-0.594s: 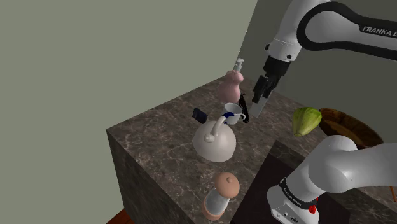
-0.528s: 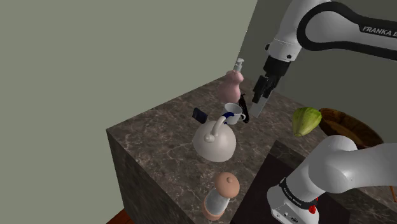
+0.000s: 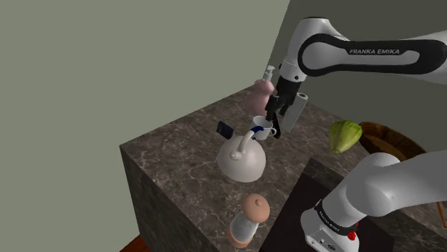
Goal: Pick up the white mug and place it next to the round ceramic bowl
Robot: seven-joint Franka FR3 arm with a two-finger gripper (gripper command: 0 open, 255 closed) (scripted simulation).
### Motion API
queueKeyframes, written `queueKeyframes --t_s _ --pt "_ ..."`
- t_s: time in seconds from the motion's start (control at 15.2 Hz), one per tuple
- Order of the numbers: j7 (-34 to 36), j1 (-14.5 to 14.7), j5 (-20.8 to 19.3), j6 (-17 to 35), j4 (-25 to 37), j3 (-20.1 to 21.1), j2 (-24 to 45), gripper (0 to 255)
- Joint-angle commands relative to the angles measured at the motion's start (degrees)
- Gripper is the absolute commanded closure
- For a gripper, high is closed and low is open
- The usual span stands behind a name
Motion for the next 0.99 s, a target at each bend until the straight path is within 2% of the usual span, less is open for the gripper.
queueKeyframes --t_s 0.0,0.59,0.92 --pt "0.5 -0.7 -0.8 3.8 0.0 0.1 3.7 0" --pt "4.6 -3.8 -5.4 18.2 3.8 0.2 22.2 0" --pt "4.9 -4.0 -5.9 22.0 2.4 0.1 24.7 0"
